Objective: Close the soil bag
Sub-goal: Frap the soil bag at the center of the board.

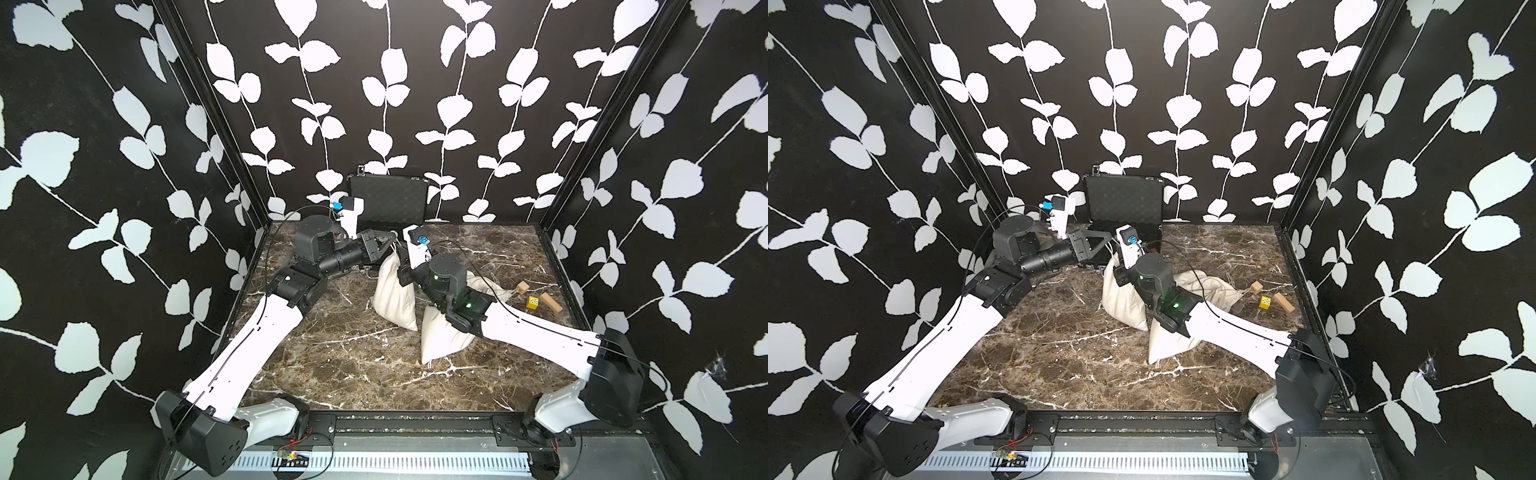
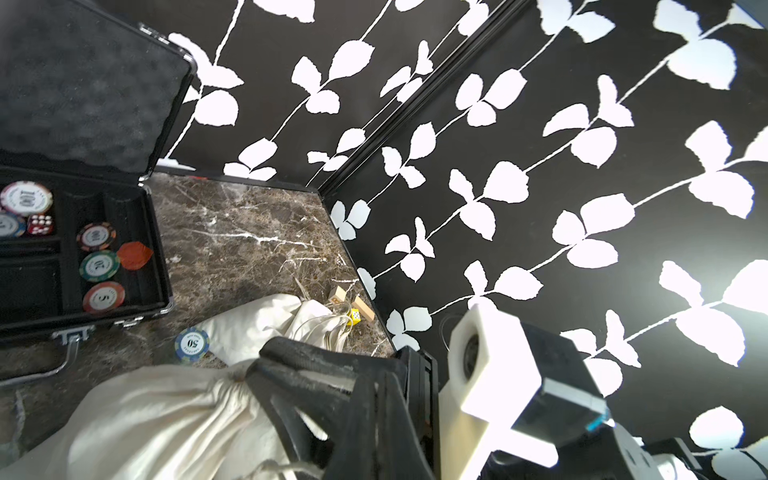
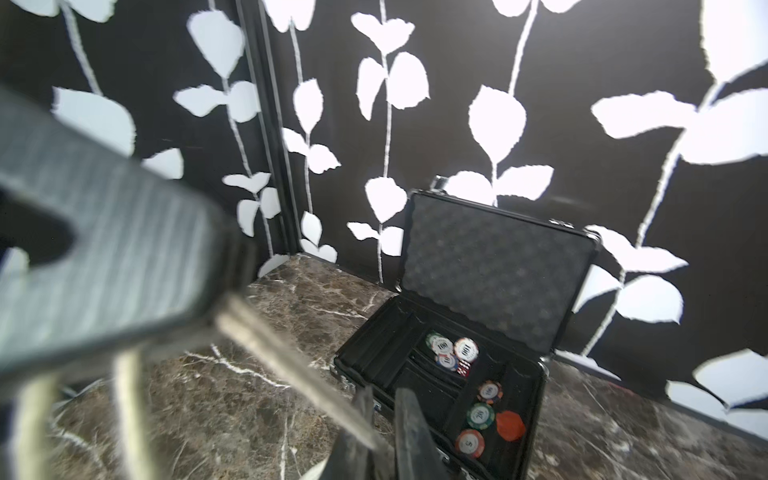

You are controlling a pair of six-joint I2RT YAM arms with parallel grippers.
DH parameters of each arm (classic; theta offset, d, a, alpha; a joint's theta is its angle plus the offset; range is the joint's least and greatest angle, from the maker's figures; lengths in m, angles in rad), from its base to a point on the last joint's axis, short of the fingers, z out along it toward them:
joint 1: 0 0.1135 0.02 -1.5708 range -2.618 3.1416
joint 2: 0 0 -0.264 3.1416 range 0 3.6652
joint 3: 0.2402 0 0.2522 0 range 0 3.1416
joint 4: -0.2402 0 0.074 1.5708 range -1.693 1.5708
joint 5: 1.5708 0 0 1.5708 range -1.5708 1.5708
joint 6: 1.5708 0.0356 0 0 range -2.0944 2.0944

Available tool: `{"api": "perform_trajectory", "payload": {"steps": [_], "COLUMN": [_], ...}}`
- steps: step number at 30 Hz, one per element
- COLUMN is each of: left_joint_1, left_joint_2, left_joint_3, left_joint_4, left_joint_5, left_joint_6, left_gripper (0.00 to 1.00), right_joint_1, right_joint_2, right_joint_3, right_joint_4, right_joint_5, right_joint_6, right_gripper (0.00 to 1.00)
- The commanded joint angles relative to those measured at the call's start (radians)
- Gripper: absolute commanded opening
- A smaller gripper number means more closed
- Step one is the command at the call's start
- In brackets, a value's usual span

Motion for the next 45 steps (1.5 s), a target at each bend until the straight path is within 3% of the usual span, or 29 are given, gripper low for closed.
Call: {"api": "perform_trajectory", "payload": {"steps": [1,5,12,17,23,26,35,45], "left_joint_1": [0.004,0.005,0.006,0.005,0.005,0.005,0.005,0.007], "left_joint_2": [-0.057,-0.058,-0.056,-0.062,-0.034,-0.039,-0.061,-0.064], "left_joint_3": [0.036,0.084,0.221,0.267,0.33,0.324,0.285,0.154], "left_joint_4": [0.105,0.092,0.054,0.032,0.023,0.034,0.032,0.06], "left_joint_5": [-0.003,-0.008,-0.001,-0.013,0.017,0.013,-0.004,-0.027], "left_joint_6": [0.004,0.013,0.03,0.061,0.055,0.053,0.059,0.039], "left_gripper": [0.0,0.0,0.0,0.0,0.0,0.0,0.0,0.0], "right_joint_1": [-0.009,-0.043,-0.073,-0.135,-0.136,-0.155,-0.214,-0.258], "right_joint_2": [0.052,0.082,0.063,0.11,0.004,0.05,0.2,0.098], "right_joint_3": [-0.077,-0.133,-0.113,-0.151,-0.064,-0.075,-0.197,-0.184], "right_joint_4": [-0.047,-0.033,-0.117,-0.134,-0.218,-0.241,-0.21,-0.256], "right_joint_5": [0.203,0.234,0.179,0.075,0.056,0.083,0.011,-0.03], "right_joint_6": [0.003,0.013,-0.021,0.087,0.017,0.02,0.158,0.069], "right_gripper": [0.11,0.11,0.15,0.16,0.17,0.18,0.18,0.23]}}
